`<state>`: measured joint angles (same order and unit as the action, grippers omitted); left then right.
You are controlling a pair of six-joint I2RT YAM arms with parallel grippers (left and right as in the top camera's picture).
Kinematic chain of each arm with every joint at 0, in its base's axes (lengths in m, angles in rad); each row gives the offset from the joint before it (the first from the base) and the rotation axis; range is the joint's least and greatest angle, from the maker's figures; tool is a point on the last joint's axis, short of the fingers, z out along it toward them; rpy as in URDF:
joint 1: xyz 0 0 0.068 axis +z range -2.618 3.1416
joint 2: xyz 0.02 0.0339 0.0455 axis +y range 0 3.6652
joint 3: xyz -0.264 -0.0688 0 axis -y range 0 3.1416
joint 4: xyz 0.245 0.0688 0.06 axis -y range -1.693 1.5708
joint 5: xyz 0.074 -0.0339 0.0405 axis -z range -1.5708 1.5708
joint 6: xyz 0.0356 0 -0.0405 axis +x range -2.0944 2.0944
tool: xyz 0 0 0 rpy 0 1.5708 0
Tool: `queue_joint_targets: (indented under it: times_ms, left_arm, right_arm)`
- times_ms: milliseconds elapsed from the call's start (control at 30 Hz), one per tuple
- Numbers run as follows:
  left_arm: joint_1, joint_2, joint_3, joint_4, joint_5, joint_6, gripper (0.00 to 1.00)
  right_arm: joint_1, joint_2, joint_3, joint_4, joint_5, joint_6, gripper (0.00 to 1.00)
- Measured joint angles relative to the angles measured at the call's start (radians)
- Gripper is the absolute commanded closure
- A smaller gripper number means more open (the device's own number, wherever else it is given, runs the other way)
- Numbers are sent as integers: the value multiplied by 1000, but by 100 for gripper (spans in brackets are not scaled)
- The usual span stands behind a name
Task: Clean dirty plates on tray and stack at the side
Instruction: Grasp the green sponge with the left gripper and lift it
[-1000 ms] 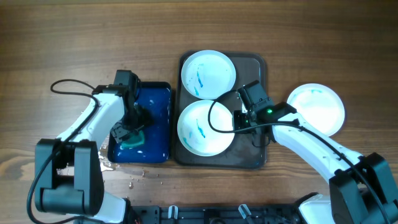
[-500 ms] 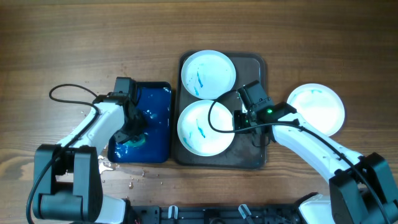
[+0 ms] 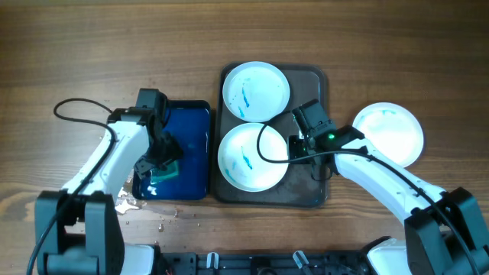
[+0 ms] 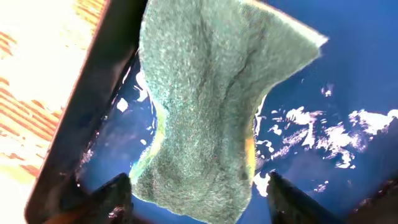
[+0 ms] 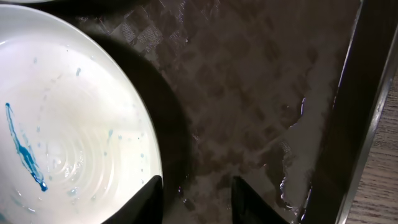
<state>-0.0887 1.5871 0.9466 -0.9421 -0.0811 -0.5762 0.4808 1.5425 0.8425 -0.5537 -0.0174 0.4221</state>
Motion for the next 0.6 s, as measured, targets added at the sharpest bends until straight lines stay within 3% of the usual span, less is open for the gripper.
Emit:
queue_joint_targets:
  times_ms: [133,233,267,467,600]
  left_arm:
    - [0,0,-8,55,-14,-3,65]
    - [0,1,-55,127,-24,-9,91]
    - [0,1,-75,151,-27,-8,96]
    - [0,1,-95,183,-27,-4,96]
    - [0,1,-60,98,-27,3,96]
  right_arm:
    - [0,0,0,0,0,0,63]
    - [0,0,0,0,0,0,62]
    - [0,0,0,0,1,0,62]
    - [0,0,0,13,71,27,55]
    - [0,0,0,60,66,-19,53]
